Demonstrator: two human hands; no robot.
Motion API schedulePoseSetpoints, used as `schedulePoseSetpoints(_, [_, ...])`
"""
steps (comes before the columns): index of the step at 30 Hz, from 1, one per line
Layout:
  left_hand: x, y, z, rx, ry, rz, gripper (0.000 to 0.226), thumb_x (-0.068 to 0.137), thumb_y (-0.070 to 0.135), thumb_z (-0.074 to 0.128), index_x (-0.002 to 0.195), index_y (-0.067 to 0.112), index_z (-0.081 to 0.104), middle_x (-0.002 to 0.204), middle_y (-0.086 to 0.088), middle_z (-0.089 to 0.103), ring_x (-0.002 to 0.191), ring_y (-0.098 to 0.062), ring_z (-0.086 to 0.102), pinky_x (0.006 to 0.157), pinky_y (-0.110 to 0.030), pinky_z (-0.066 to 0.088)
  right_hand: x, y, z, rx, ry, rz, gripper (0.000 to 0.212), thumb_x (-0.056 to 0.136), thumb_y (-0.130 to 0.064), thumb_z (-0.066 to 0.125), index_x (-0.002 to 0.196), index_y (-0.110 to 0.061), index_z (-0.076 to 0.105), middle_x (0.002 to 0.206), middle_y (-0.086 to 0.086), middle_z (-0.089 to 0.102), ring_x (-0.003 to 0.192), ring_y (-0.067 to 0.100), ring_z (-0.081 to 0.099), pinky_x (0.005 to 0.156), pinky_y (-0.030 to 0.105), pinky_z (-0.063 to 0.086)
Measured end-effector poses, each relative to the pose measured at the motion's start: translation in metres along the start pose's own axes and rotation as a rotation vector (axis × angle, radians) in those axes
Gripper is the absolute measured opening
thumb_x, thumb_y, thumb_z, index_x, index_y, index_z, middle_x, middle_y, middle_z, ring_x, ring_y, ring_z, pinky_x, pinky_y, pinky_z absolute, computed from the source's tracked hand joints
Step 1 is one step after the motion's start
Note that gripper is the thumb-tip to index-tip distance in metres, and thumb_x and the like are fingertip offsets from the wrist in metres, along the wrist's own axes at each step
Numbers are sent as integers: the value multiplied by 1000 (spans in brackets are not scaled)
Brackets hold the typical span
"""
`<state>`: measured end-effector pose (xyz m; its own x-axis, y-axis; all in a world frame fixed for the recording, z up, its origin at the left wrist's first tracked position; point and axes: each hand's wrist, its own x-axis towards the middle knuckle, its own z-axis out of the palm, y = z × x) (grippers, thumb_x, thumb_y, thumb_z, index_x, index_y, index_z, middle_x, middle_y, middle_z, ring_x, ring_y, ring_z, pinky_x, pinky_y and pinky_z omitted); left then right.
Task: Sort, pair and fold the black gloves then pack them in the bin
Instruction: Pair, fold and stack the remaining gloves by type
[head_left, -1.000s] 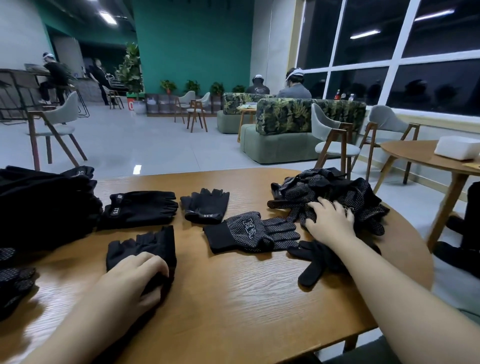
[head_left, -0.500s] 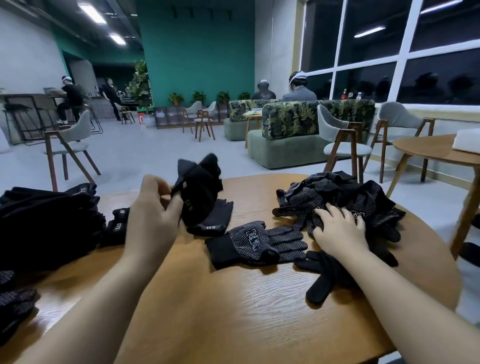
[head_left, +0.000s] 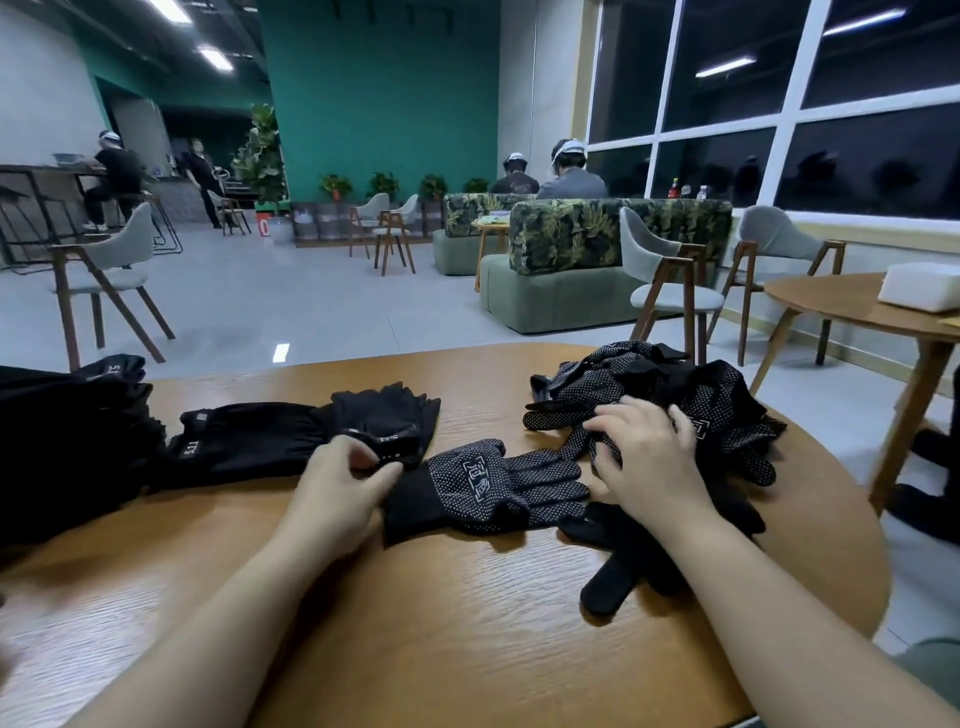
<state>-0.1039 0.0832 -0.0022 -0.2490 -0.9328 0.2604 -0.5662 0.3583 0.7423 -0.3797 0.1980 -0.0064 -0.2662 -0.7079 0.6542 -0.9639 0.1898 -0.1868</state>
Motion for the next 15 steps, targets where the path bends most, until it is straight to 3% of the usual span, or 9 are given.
schedulePoseSetpoints(3, [-9, 2, 1, 89, -248, 258, 45, 56, 68, 69, 85, 37, 55, 101, 11, 57, 102, -10, 55, 93, -30, 44, -4, -11, -8, 70, -3, -75, 17, 82, -26, 55, 89, -28, 70, 96, -13, 66, 106, 13, 57, 107, 41, 19])
schedulePoseSetpoints(5, [-13, -1, 2, 196, -369, 361, 73, 39, 93, 48, 93, 45, 51, 115, 22, 50, 123, -2, 40, 104, -30, 34, -7, -15, -16, 58, -66, -19, 13, 88, -31, 58, 95, -30, 69, 104, -15, 63, 113, 9, 51, 110, 39, 14])
schedulePoseSetpoints(7, [-16, -3, 4, 271, -417, 357, 72, 42, 96, 41, 98, 52, 47, 125, 30, 39, 133, 4, 22, 111, -31, 24, -15, -16, -27, 44, -93, 95, 17, 87, -40, 59, 101, -34, 66, 115, -17, 58, 120, 7, 44, 109, 36, 14])
schedulePoseSetpoints(10, [-18, -4, 8, 280, -338, 412, 40, 74, 66, 56, 109, 47, 57, 127, 26, 44, 128, 0, 38, 108, -28, 30, -39, -20, -44, 32, -146, 273, 36, 82, -55, 57, 113, -35, 59, 121, -17, 50, 122, 9, 37, 103, 34, 21])
schedulePoseSetpoints(13, [-20, 0, 10, 346, -317, 440, 64, 64, 80, 35, 113, 47, 59, 119, 24, 46, 111, -3, 41, 103, -28, 35, -65, -27, -48, -32, -274, 354, 60, 79, -61, 56, 131, -34, 41, 135, -14, 36, 128, 13, 28, 104, 34, 24])
schedulePoseSetpoints(15, [-25, 4, 10, 405, -339, 435, 86, 50, 95, 24, 116, 51, 57, 114, 22, 43, 105, -3, 37, 101, -27, 34, -73, -30, -49, -16, -240, 425, 65, 81, -54, 60, 136, -28, 37, 138, -7, 34, 128, 16, 29, 105, 33, 25])
